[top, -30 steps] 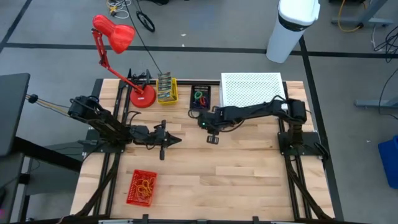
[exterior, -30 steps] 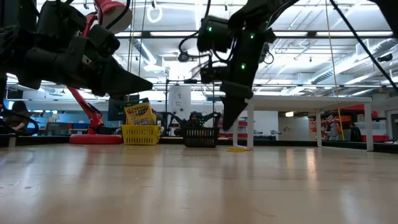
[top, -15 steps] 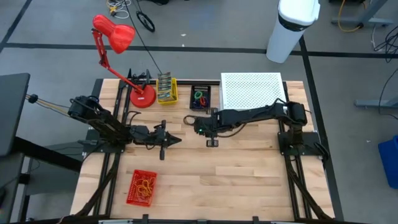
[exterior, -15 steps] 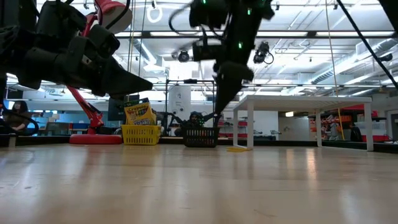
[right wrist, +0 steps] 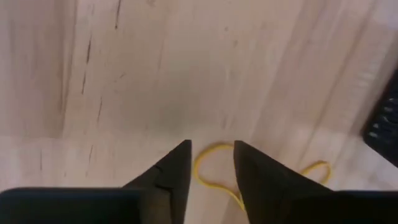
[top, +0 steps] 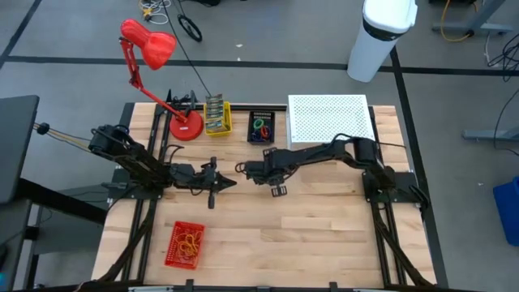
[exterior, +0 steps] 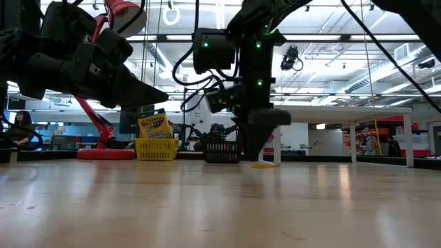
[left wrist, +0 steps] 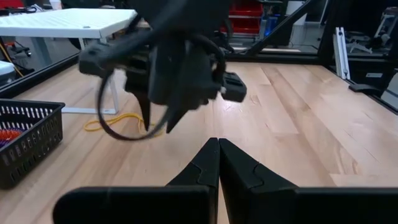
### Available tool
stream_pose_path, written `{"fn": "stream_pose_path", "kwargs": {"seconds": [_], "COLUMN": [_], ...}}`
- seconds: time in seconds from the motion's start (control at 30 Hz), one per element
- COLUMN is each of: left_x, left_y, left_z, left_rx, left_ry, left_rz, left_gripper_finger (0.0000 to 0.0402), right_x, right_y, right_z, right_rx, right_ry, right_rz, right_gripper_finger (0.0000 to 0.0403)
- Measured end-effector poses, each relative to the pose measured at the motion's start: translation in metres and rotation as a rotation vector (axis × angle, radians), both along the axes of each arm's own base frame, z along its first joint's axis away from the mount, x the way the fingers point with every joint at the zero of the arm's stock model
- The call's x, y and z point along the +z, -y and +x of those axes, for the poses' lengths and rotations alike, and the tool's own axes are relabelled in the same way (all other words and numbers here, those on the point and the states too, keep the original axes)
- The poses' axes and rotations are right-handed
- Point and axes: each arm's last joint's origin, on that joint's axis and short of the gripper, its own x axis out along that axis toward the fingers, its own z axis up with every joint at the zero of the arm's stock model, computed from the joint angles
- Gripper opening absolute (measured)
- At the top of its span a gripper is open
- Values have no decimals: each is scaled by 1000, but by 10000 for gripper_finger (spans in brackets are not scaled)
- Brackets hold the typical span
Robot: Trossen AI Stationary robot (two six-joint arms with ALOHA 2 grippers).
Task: Pick & Place Office Desk Supplies
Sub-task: Put the yellow rubber band into the red bin
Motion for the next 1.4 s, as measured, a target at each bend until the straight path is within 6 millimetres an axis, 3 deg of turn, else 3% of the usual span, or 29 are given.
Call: {"fn": "stream_pose_path", "kwargs": {"seconds": [0.17,0.73,0.87,1.07,1.2,1.4], "left_x": [0,-1,-1,-1,-1,-5], "left_y": [0,0,0,0,0,3], "left_z": [0,0,0,0,0,-1], "left_rx": [-5,-5,-5,-6,-2,-104], "left_ry": [-4,-9,-10,-9,-12,-53], "left_rz": [-2,-7,-6,-18,-33,-43], "left_gripper_finger": [9,9,9,9,9,9], "right_x": [0,-14,-14,-14,-8,18], "right_y": [3,22,21,20,10,-30], "right_z": [1,-1,0,0,3,4], "right_rx": [0,-95,-88,-77,-53,16], "right_ry": [-26,-63,-60,-55,-8,101], "right_rz": [8,110,123,142,133,140], "right_gripper_finger": [162,139,105,15,13,5]}}
